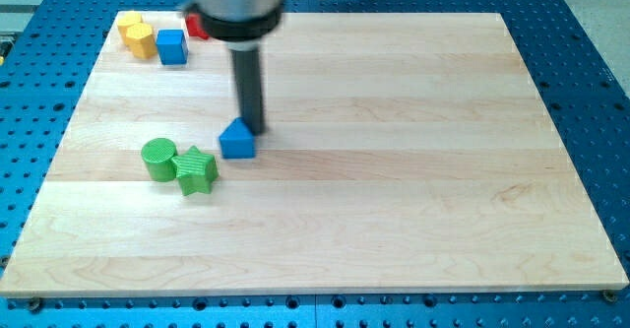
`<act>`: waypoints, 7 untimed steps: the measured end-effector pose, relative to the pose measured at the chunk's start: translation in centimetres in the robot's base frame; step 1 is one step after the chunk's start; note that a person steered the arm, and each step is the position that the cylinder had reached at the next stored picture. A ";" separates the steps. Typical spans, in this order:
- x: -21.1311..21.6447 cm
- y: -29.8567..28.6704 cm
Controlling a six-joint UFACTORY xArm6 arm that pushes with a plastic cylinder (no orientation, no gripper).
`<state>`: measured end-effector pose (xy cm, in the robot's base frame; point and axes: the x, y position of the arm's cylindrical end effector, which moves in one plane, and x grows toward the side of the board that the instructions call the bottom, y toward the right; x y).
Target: Put the green circle diagonally top left to the blue triangle
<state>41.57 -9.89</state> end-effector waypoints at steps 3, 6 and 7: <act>3.8 3.0; -2.8 -5.7; -1.7 -9.2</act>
<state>39.86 -19.12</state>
